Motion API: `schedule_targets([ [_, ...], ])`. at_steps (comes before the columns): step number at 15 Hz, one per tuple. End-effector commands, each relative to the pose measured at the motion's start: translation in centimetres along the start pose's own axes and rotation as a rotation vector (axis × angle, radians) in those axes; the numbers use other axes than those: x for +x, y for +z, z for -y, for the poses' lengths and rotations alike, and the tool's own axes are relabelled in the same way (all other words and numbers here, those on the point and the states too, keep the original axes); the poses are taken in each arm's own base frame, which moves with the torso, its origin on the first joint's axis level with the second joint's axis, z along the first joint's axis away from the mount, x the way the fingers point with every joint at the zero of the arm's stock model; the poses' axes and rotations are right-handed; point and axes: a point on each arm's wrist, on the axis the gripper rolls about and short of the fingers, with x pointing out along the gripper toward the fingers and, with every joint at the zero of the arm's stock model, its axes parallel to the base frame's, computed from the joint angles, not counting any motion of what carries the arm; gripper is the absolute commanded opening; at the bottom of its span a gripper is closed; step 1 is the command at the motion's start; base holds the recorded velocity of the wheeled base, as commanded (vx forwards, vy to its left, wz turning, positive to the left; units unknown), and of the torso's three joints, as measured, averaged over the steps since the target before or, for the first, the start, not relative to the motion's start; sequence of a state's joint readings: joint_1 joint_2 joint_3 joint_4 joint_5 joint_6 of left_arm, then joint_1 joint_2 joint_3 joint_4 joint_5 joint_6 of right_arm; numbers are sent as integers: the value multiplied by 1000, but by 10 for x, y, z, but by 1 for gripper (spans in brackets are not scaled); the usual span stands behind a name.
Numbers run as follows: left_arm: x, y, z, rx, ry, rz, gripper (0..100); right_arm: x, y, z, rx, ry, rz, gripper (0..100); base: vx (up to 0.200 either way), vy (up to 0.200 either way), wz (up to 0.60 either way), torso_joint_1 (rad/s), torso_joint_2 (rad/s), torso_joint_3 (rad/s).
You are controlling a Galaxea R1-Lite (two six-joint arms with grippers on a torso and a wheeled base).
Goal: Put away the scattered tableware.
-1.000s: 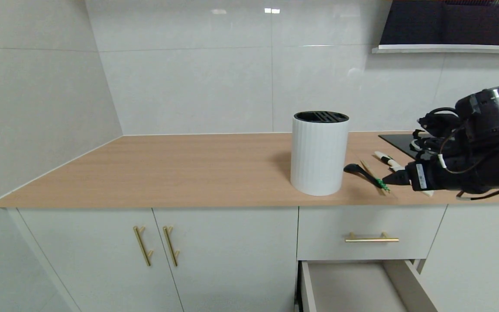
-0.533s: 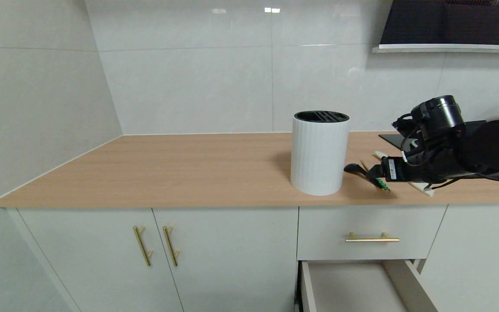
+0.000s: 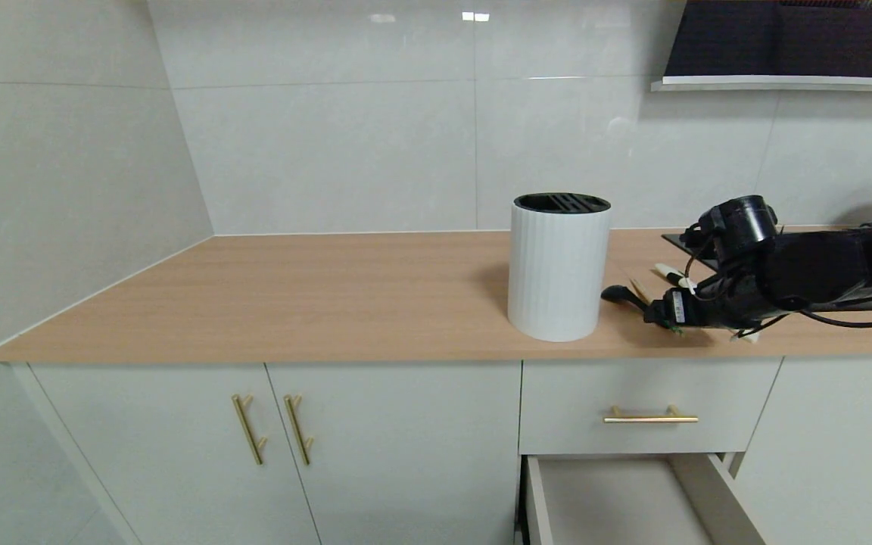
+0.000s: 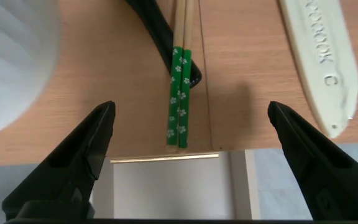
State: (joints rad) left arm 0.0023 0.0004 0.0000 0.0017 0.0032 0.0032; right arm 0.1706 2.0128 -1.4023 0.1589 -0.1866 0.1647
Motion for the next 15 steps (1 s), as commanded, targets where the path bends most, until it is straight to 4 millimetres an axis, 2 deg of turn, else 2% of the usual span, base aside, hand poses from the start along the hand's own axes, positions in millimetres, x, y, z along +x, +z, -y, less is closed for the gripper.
schedule_targets([
  [1,0,0,0,0,1,1,100,6,-2,0,-2,-3,-14,100,0,0,0,0,0,0],
  [7,0,0,0,0,2,1,100,10,-3,-1,-3,0,-21,100,0,0,0,0,0,0],
  [8,0,0,0,0,1,1,100,10,-3,-1,-3,0,-22,0,0,0,0,0,0,0],
  [11,0,0,0,0,1,1,100,11,-4,-1,-5,1,-28,0,0,0,0,0,0,0],
  [15,0,0,0,0,2,1,100,2,0,0,3,-3,-5,0,0,0,0,0,0,0],
])
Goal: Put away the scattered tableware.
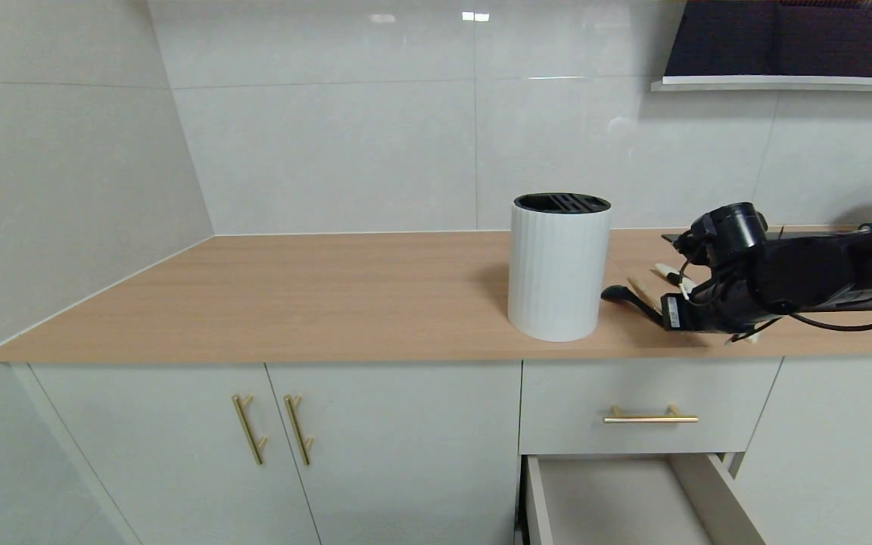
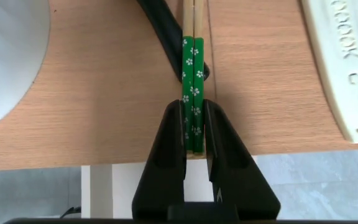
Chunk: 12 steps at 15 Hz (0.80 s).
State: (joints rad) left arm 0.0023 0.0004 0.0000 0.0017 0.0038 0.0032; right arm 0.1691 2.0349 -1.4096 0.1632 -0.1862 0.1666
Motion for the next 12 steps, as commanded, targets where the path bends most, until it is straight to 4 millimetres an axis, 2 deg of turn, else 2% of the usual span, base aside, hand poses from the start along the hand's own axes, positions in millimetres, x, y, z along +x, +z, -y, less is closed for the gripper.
schedule_targets([
  [1,0,0,0,0,2,1,100,-18,6,3,8,5,39,0,0,0,0,0,0,0],
  [2,0,0,0,0,-2,1,100,-25,7,4,12,7,49,0,0,0,0,0,0,0],
  [4,0,0,0,0,2,1,100,-53,5,9,17,14,74,0,0,0,0,0,0,0],
  [6,0,0,0,0,0,1,100,-89,-12,18,17,42,67,0,0,0,0,0,0,0],
  [9,0,0,0,0,0,1,100,-153,-37,32,16,161,104,0,0,0,0,0,0,0],
  [11,0,0,0,0,0,1,100,-183,-50,38,1,184,61,0,0,0,0,0,0,0],
  [12,0,0,0,0,0,1,100,-196,-58,40,-2,253,31,0,0,0,0,0,0,0],
])
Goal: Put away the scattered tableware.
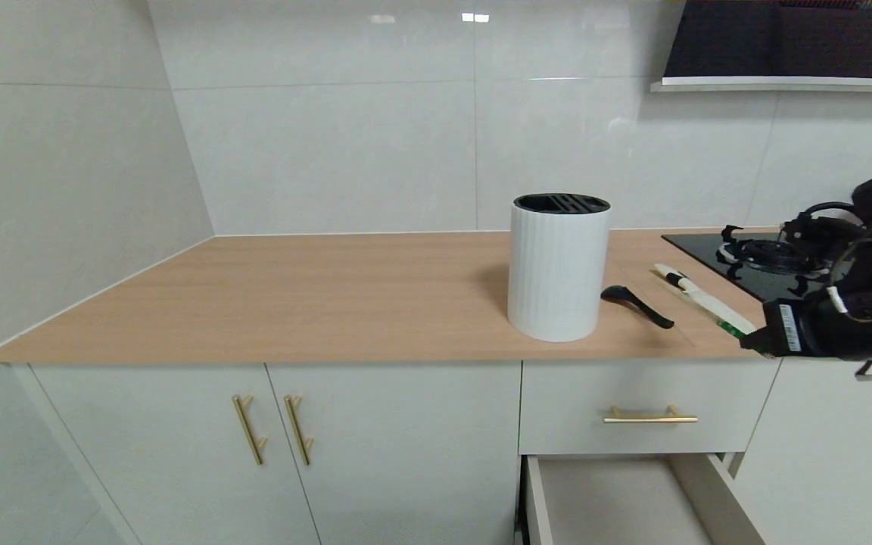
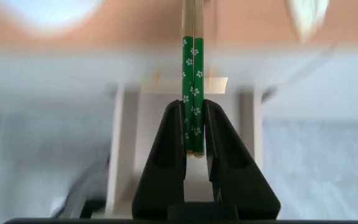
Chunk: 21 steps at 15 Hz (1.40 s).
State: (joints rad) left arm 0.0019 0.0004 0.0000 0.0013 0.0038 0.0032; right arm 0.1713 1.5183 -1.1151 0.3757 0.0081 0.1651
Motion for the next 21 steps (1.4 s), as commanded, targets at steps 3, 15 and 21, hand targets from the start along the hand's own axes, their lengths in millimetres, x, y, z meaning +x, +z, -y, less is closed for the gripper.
schedule_targets([
  [3,0,0,0,0,2,0,100,-63,-27,1,-12,167,67,0,0,0,0,0,0,0],
  [15,0,0,0,0,2,0,100,-52,-51,5,-193,162,-5,0,0,0,0,0,0,0],
  [21,0,0,0,0,2,0,100,-52,-55,4,-226,171,-14,0,0,0,0,-145,351,214],
])
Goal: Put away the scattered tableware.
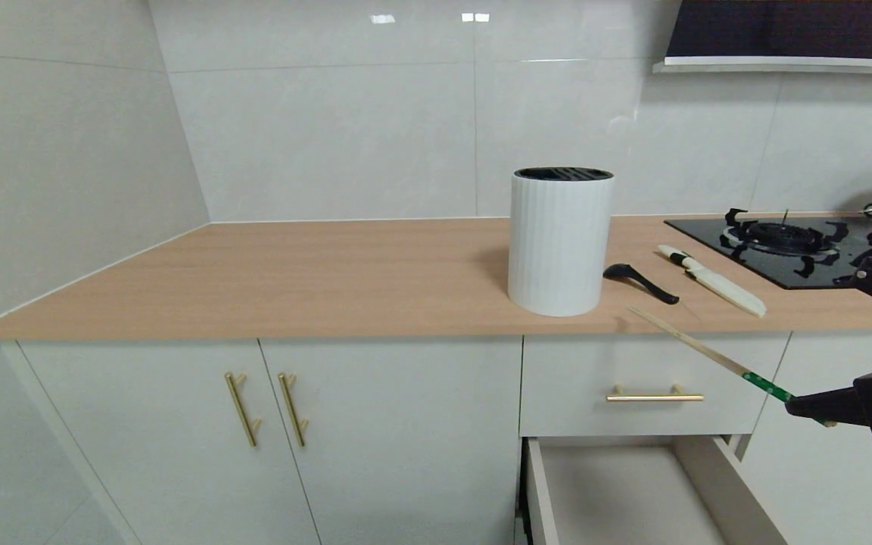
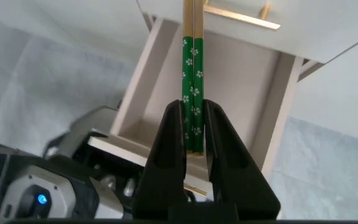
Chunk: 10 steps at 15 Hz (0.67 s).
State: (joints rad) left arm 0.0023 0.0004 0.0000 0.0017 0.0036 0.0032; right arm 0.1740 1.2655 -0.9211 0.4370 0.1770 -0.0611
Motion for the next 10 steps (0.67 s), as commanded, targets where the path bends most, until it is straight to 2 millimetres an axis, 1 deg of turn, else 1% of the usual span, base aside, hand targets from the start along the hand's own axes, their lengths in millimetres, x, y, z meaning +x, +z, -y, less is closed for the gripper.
schedule_targets([
  [1,0,0,0,0,-1,1,100,-1,-2,-1,-7,6,1,0,0,0,0,-178,452,281],
  [3,0,0,0,0,0,1,100,-4,-3,-1,-10,19,9,0,0,0,0,-166,454,288],
  [8,0,0,0,0,-1,1,100,-1,-6,-1,-36,23,-5,0,0,0,0,-146,455,303],
  [9,0,0,0,0,-1,1,100,-1,-6,-2,-37,24,-7,0,0,0,0,-129,447,325],
  [10,0,0,0,0,-1,1,100,0,-6,-2,-38,27,-10,0,0,0,0,12,271,154],
])
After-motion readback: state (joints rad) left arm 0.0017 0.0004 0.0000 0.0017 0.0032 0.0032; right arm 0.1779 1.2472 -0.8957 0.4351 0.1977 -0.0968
